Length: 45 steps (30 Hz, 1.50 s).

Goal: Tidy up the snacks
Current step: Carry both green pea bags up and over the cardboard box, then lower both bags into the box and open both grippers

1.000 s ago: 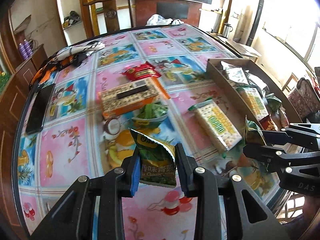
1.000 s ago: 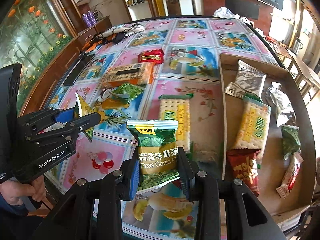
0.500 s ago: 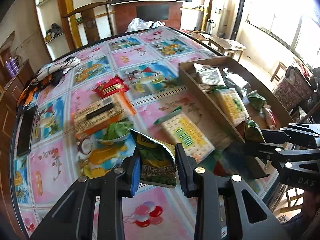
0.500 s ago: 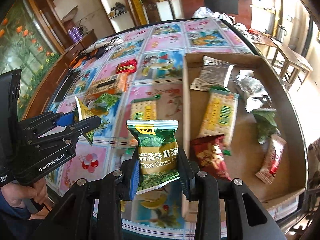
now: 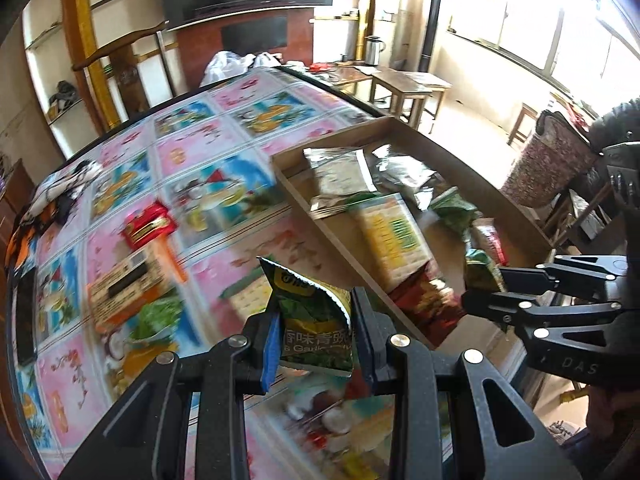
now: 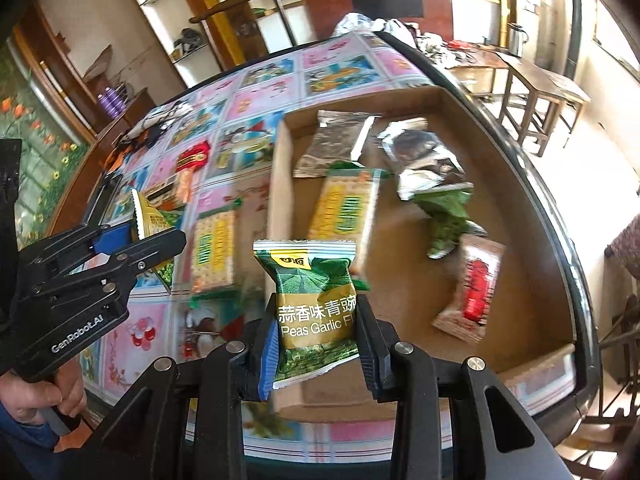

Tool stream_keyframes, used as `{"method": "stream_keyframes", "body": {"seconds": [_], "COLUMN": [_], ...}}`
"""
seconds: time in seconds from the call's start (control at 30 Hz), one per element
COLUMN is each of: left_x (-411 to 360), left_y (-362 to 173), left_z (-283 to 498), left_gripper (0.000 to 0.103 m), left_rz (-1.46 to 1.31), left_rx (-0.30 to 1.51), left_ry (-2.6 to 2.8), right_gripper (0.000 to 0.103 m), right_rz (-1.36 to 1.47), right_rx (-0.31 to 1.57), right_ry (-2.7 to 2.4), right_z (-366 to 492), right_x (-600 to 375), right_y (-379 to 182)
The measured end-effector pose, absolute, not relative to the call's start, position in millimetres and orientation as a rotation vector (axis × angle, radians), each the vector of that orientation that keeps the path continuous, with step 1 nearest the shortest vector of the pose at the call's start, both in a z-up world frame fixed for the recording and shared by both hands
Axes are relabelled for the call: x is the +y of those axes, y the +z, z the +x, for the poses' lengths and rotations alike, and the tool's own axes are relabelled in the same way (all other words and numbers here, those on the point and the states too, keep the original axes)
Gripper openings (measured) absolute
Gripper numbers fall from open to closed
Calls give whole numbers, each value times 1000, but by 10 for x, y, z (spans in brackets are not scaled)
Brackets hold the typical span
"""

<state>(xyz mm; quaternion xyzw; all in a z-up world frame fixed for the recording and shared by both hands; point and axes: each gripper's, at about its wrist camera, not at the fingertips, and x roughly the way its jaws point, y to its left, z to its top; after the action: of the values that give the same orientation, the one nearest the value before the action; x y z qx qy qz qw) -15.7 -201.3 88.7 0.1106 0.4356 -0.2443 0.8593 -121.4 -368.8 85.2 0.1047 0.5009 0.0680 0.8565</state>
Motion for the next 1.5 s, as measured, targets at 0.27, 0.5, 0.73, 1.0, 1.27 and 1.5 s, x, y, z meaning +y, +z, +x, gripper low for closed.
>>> {"method": "stream_keyframes", "body": {"seconds": [0.27, 0.5, 0.73, 1.0, 1.27, 1.5], "left_x": [-2424, -2747, -3024, -3187, -3220, -3270], "left_y": [845, 748, 621, 515, 425, 390], "left_z": [-154, -163, -173, -170, -81, -62], "left_gripper": [31, 31, 31, 31, 31, 31], "left_rz": [265, 294, 340, 380, 376, 384], "left_rx": [918, 931, 940, 938, 955, 951], "left_ry": [-592, -648, -688, -699, -689, -696], "right_gripper": [37, 37, 37, 37, 37, 37], "right_rz": [244, 260, 266, 275, 269, 251], "right_rx": [1061, 1073, 1088, 1110, 1115, 1107], "right_ry": [79, 27, -1, -11, -7, -18], "right_z": [-1272, -1302, -1247, -1151, -1053, -936], "right_x": [-3995, -4260, -4440, -4540, -4562, -4623], "right_y": [813, 773, 721, 627, 576, 554]}}
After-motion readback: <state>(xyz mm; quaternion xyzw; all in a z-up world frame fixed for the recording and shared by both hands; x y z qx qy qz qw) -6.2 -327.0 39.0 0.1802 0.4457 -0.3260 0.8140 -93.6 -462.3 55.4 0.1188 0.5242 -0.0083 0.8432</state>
